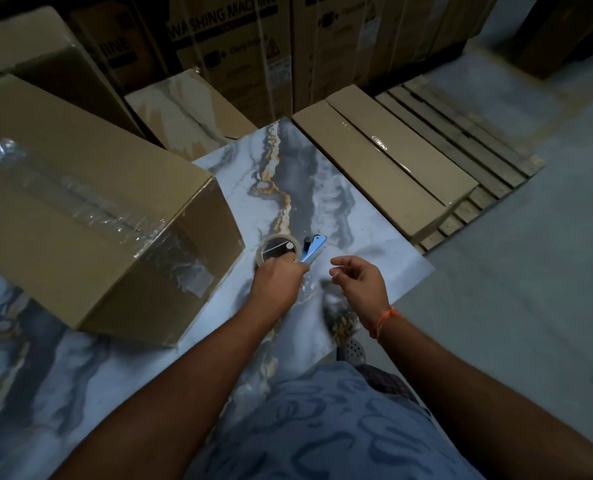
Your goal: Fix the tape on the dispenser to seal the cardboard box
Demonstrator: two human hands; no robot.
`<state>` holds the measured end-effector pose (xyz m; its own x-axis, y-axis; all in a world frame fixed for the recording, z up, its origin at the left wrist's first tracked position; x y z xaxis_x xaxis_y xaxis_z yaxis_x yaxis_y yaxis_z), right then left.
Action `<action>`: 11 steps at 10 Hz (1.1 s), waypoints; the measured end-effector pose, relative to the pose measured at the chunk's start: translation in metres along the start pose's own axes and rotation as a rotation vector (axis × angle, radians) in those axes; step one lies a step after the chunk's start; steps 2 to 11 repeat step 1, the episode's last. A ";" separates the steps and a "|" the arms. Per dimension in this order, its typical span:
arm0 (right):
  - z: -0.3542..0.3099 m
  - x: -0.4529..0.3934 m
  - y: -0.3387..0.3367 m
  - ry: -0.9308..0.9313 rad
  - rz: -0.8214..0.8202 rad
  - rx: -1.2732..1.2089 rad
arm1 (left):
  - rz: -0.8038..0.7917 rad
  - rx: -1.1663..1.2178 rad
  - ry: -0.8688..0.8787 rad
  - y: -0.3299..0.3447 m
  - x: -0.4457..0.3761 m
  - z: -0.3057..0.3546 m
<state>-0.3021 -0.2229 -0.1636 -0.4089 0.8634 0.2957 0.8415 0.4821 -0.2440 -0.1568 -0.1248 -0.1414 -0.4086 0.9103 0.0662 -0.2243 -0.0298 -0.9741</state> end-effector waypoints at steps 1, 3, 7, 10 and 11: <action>-0.001 0.001 -0.002 -0.079 -0.026 0.128 | 0.111 0.063 -0.045 -0.005 0.011 -0.001; -0.001 0.001 -0.002 -0.079 -0.026 0.128 | 0.111 0.063 -0.045 -0.005 0.011 -0.001; -0.001 0.001 -0.002 -0.079 -0.026 0.128 | 0.111 0.063 -0.045 -0.005 0.011 -0.001; -0.001 0.001 -0.002 -0.079 -0.026 0.128 | 0.111 0.063 -0.045 -0.005 0.011 -0.001; -0.001 0.001 -0.002 -0.079 -0.026 0.128 | 0.111 0.063 -0.045 -0.005 0.011 -0.001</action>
Point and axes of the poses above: each hand's wrist, its own x-axis away from the middle knuckle, its own y-axis out of the palm, z = x × y, the point moved 2 cm from there along -x, towards the middle knuckle, and after that the axes turned 6 degrees about z, right-handed, at the moved point
